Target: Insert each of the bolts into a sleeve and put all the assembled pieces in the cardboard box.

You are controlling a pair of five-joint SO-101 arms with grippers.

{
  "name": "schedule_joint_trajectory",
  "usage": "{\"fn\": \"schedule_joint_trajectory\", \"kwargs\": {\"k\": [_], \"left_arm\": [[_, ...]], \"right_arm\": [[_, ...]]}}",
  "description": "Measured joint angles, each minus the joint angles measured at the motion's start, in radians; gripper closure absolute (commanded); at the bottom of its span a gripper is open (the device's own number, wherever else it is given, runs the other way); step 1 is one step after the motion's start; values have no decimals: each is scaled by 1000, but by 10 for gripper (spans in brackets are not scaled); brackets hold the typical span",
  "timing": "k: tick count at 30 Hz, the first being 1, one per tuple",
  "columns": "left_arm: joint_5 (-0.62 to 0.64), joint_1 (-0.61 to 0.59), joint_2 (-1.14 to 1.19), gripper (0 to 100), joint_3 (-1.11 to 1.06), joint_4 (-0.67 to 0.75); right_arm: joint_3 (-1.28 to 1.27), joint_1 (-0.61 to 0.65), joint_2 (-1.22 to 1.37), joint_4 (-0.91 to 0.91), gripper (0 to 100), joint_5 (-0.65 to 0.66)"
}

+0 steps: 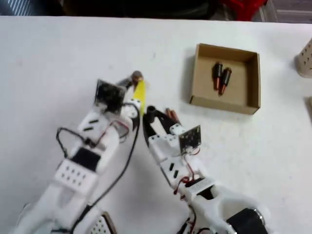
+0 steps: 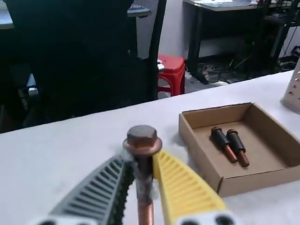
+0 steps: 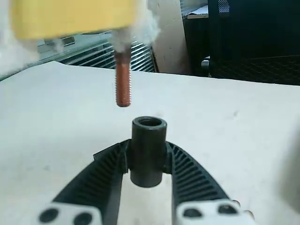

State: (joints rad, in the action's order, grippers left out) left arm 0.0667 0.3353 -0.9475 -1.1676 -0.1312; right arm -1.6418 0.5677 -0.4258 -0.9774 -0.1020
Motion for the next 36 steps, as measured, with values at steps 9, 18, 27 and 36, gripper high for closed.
{"fn": "schedule_joint_trajectory", "kwargs": {"k": [9, 18, 27, 36], "left_arm": [[-2, 133, -222, 977, 0, -163], [-2, 133, -97, 977, 0, -77], [-2, 133, 15, 977, 0, 11], [-3, 133, 21, 977, 0, 15]], "right_arm": [[0, 0, 0, 0, 983, 0], [0, 0, 0, 0, 983, 0], [0, 0, 2, 0, 983, 0], [0, 2, 2, 0, 983, 0]]}}
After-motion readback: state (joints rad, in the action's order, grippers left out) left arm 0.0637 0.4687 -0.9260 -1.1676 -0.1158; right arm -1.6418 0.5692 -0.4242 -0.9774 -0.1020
